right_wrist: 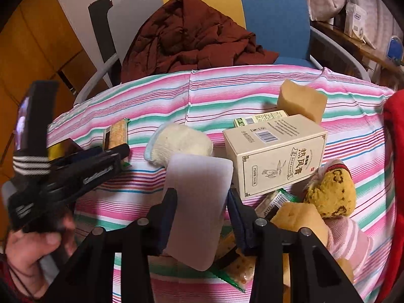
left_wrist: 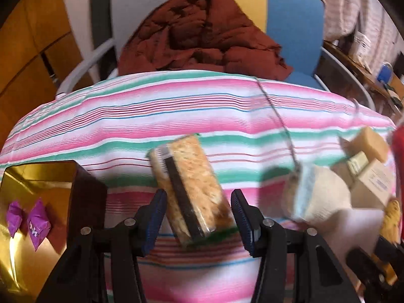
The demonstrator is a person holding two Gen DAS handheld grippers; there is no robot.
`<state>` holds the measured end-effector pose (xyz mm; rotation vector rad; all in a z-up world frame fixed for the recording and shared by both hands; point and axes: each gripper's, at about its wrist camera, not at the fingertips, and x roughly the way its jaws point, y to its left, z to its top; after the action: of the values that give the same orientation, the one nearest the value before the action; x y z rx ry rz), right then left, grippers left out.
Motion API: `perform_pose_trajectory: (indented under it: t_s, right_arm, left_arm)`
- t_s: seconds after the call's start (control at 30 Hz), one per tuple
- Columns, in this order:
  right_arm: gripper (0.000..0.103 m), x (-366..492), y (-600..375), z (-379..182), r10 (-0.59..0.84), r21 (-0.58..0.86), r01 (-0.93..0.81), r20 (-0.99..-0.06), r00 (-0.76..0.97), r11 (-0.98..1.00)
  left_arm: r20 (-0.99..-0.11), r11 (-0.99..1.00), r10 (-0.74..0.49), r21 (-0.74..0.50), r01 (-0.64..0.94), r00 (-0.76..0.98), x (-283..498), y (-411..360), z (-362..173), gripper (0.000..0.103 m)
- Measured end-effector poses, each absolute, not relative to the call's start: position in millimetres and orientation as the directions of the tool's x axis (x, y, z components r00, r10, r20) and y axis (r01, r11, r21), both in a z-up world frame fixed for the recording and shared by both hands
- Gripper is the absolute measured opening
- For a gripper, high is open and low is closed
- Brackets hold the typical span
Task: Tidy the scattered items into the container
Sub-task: 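Grasp a cracker packet with the left tool while the right grasps the white block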
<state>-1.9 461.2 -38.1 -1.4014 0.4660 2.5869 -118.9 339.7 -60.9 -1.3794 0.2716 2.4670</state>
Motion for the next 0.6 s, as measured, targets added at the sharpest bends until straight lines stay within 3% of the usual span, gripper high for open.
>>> perform_pose_trajectory:
  t_s: [0.17,0.3,0.6]
  right_arm:
    - [0.042,-3.7,459.8,-38.2,-0.009,0.192,-0.283,-0.841,-0.541,-0.940]
    - [0.042,-4.6,458.3,-38.6,-0.006,0.186,-0.280,-0.843,-0.538,-0.942]
    - [0.041,-4.3,459.9,-38.7,-0.031,0.215,-0.273,-0.836,-0.549,-0.938]
  left_arm:
    - [-0.843,-0.929,0.170,0.035,-0.368,-0.511,-121.4,345.7,-68.4,0.056]
    - [-0.821,-0.918,0.273,-0.066,-0.391,-0.502,-116.7,337.2,-77.7,0.050]
    - [-0.772,-0.896,0.354,-0.119,-0.427,-0.528,-84.9,322.1,-78.7,0.048]
